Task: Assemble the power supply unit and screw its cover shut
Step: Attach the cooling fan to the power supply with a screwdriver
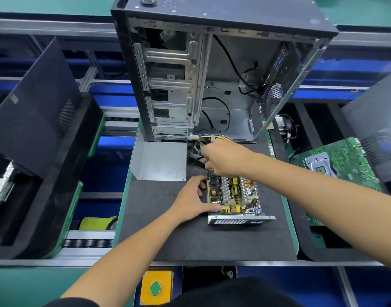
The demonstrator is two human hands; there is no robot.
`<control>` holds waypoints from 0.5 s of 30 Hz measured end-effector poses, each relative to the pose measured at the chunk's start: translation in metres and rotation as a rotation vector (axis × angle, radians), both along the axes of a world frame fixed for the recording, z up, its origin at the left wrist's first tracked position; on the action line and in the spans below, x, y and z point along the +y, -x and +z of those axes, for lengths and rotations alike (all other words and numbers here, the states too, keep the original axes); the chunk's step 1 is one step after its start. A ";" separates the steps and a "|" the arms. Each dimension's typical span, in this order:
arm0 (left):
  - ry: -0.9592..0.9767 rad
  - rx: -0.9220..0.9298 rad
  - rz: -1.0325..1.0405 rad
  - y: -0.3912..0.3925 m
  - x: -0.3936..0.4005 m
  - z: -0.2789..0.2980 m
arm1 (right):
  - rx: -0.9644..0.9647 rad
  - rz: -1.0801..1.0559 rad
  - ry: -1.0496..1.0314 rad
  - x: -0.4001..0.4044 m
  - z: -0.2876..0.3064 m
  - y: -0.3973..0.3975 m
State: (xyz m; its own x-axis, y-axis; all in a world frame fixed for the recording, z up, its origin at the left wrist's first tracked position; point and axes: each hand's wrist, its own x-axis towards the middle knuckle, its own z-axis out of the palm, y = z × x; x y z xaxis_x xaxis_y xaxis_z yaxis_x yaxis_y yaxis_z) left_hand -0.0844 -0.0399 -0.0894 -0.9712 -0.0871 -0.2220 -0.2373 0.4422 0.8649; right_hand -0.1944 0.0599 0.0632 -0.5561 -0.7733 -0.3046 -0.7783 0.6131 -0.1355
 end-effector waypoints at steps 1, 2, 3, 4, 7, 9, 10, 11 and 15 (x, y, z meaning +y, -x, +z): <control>-0.002 0.000 -0.002 0.000 0.000 0.000 | 0.002 0.020 -0.008 -0.001 0.000 0.000; -0.003 -0.001 -0.004 0.000 0.000 0.000 | -0.001 0.026 -0.008 -0.001 0.000 0.000; -0.003 -0.002 -0.004 0.000 0.000 0.000 | -0.005 0.022 -0.001 -0.002 0.001 0.001; -0.001 -0.002 -0.003 -0.001 0.000 0.001 | -0.007 0.017 0.008 -0.002 0.003 0.002; 0.001 0.000 0.000 -0.001 0.001 0.001 | -0.003 0.005 0.007 -0.002 0.005 0.001; 0.001 -0.001 0.000 0.000 0.000 0.000 | -0.019 -0.011 0.006 -0.001 0.006 0.000; -0.002 -0.001 0.000 0.000 0.000 0.000 | -0.026 -0.019 0.010 -0.001 0.008 -0.001; -0.006 -0.001 0.001 0.000 0.000 0.000 | -0.028 -0.022 0.011 -0.001 0.009 -0.001; -0.010 0.004 0.003 0.000 0.001 0.000 | -0.025 -0.060 0.000 0.001 0.012 0.000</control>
State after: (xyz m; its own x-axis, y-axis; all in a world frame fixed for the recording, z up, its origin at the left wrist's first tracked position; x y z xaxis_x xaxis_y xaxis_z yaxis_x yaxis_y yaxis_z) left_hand -0.0841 -0.0392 -0.0891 -0.9718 -0.0875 -0.2191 -0.2352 0.4329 0.8702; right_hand -0.1944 0.0608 0.0754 -0.5937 -0.7389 -0.3187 -0.7365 0.6585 -0.1548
